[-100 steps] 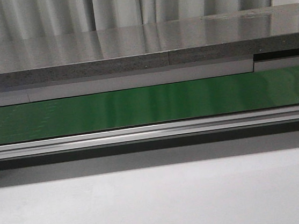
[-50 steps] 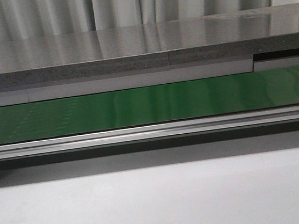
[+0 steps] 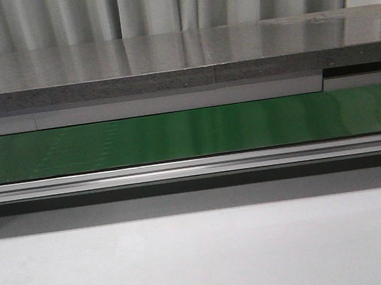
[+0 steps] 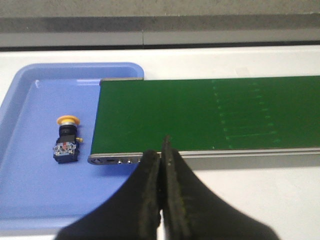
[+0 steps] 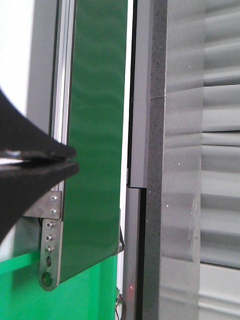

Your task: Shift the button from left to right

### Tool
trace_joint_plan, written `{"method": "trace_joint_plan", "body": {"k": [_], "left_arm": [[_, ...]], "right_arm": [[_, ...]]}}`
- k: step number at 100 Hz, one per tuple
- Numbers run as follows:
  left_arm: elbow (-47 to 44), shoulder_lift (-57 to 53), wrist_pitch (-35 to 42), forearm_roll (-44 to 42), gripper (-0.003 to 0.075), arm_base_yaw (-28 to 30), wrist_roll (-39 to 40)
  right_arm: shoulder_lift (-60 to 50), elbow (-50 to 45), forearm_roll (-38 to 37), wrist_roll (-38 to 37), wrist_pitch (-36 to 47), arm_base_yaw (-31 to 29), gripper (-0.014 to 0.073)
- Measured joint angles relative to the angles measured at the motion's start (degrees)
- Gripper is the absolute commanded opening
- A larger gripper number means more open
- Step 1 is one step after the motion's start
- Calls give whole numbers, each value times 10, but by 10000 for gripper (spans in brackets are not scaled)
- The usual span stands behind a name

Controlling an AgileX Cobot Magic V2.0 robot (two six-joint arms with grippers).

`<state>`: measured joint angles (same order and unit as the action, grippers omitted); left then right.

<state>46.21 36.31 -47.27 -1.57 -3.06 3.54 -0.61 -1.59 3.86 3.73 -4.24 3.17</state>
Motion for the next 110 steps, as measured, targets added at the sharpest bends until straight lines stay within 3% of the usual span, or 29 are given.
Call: {"method": "trace_joint_plan", "body": {"k": [21, 51, 63, 75, 85, 92, 110], "left_arm": [[10, 51, -44, 4, -20, 0, 0], [10, 69, -50, 5, 1, 0, 0], [10, 69, -54, 5, 156, 0, 0], [10, 69, -57, 5, 443, 0, 0], [10, 69, -58, 5, 624, 0, 0], [10, 69, -58, 5, 662, 0, 0], [10, 69, -58, 5, 641, 0, 0]], "right_arm": [[0, 0, 0, 0, 0, 0, -68], [0, 0, 0, 0, 0, 0, -68], [0, 0, 0, 0, 0, 0, -68], [0, 0, 0, 0, 0, 0, -68], [0, 0, 0, 0, 0, 0, -68], [0, 0, 0, 0, 0, 0, -68], [0, 0, 0, 0, 0, 0, -68]]}}
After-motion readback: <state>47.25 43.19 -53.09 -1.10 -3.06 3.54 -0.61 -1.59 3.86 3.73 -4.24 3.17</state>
